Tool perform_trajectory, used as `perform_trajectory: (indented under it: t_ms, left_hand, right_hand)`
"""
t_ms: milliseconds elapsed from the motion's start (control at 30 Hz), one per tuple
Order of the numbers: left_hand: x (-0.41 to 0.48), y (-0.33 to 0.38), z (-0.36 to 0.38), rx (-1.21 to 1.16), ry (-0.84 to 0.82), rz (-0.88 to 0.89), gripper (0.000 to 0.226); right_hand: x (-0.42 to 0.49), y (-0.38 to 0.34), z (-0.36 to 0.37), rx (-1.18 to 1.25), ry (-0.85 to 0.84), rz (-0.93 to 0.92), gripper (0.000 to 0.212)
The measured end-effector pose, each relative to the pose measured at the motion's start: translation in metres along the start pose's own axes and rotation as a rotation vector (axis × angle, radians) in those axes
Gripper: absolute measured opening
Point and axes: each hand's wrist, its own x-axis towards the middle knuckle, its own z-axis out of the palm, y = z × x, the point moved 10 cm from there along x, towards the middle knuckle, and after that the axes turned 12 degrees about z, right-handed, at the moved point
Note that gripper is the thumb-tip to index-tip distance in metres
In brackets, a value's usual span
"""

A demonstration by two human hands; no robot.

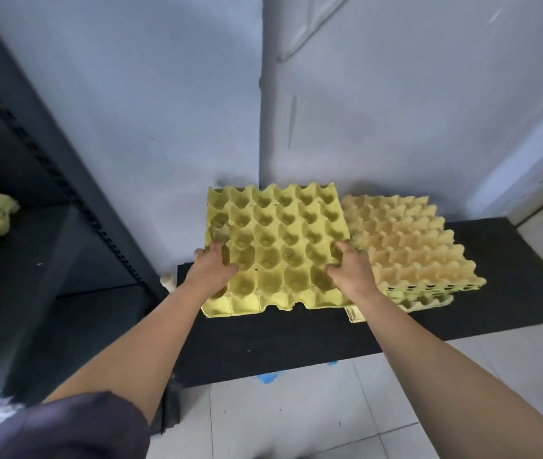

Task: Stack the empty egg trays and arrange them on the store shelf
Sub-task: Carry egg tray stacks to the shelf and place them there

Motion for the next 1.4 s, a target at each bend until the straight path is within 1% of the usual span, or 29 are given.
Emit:
perform_trajectory:
  t_ms: [167,300,467,633,733,867,1000,1167,1267,1400]
  left_hand:
    - [-0.033,0.051,-0.047,0.007,0.015,0.071,0.073]
    - [-0.064,0.088,-0.081,0.059,0.071,0.135,0.079]
    - [-0.121,0.125,-0.122,0.118,0.181,0.194,0.078]
    - [-0.196,0.158,-0.175,0.155,0.329,0.233,0.069]
    - [-0.245,0.178,-0.219,0.22,0.468,0.26,0.065]
    - [-0.301,0.196,-0.279,0.247,0.64,0.319,0.06]
    - [-0.346,0.191,-0.333,0.263,0.754,0.306,0.056]
    - [-0.402,0.161,-0.393,0.277,0.884,0.297,0.059]
    - [-0.437,0.136,-0.433,0.245,0.994,0.301,0.049]
    - [-0.466,0.095,-0.482,0.288,1.041,0.277,0.043]
  right_hand:
    - [-0.035,-0.02,-0.066,0.053,0.059,-0.015,0.056]
    - [-0.063,-0.034,-0.113,0.084,0.111,-0.039,0.059]
    - [-0.111,-0.053,-0.163,0.152,0.164,-0.161,0.059]
    - [-0.174,-0.072,-0.209,0.215,0.198,-0.255,0.056]
    - [-0.212,-0.097,-0.236,0.269,0.216,-0.333,0.054]
    - [-0.261,-0.137,-0.265,0.319,0.26,-0.425,0.051]
    - [-0.308,-0.181,-0.275,0.313,0.284,-0.479,0.047]
    - [-0.364,-0.24,-0.273,0.351,0.315,-0.54,0.044]
    - [-0.397,-0.28,-0.264,0.423,0.295,-0.581,0.043]
    - [-0.441,-0.334,-0.237,0.465,0.268,-0.618,0.045]
